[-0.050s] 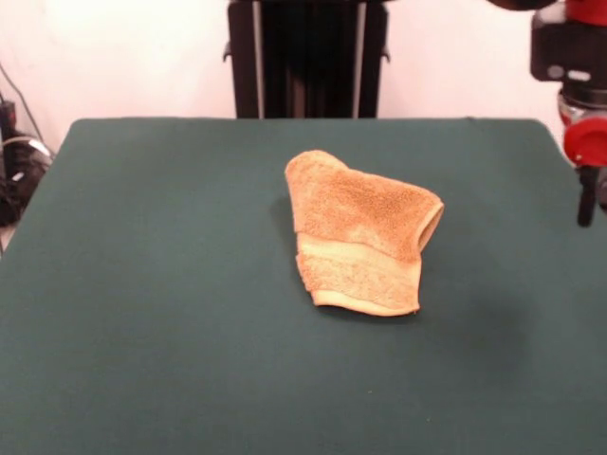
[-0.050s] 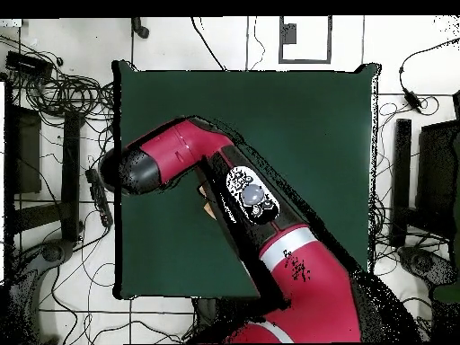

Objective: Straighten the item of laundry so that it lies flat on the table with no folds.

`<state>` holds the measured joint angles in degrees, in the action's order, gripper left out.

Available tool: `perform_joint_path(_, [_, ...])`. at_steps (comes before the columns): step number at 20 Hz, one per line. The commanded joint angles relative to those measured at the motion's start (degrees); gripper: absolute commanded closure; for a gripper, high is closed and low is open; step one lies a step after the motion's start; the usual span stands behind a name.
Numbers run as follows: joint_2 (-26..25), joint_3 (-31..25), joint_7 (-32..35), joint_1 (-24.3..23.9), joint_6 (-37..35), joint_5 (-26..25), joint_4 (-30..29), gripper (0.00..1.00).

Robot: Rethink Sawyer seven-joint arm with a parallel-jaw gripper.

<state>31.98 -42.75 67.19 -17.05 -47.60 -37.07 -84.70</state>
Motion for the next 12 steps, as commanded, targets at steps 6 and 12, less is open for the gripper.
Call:
perform_joint_path(6, [-3.5, -3.9, -22.3, 2.3, -10.2, -1.9, 8.9, 0.0])
perform_joint_path(12, [-5.4, -3.8, -26.2, 4.0, -13.3, -2.2, 13.4, 0.0])
